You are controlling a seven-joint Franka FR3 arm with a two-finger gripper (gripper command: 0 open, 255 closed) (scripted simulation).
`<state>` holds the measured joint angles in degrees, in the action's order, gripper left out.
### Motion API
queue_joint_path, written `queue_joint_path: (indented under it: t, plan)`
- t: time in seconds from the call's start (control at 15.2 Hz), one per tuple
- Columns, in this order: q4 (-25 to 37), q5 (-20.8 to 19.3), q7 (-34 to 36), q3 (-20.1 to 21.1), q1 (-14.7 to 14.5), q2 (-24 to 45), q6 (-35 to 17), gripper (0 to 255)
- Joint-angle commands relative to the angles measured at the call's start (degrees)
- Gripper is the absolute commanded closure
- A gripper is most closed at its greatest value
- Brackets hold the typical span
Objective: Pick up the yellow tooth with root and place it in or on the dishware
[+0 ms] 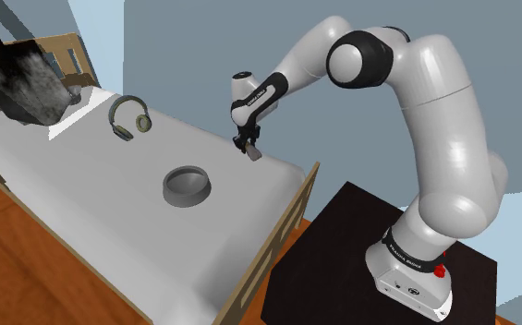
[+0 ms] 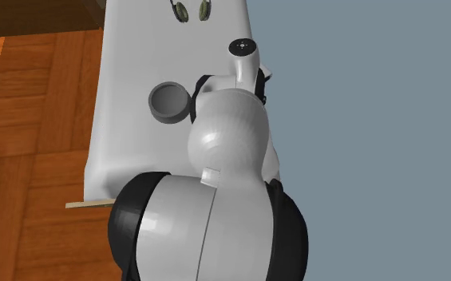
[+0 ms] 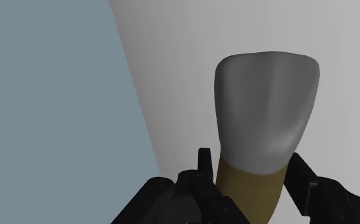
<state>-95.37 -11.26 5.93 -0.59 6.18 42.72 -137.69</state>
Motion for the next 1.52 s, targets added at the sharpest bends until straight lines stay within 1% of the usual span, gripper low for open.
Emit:
queue_joint_path:
  t: [0.0,1.25,1.45]
  plan:
    - [-0.08,0.11,-0.17,0.09,0.01,-1.07,0.97,255]
    - [0.11,1.16,-1.96,0.75,0.28,-10.55,10.56,255]
    - [-0.21,0.78,1.58,1.43,-2.49,-10.87,11.06,255]
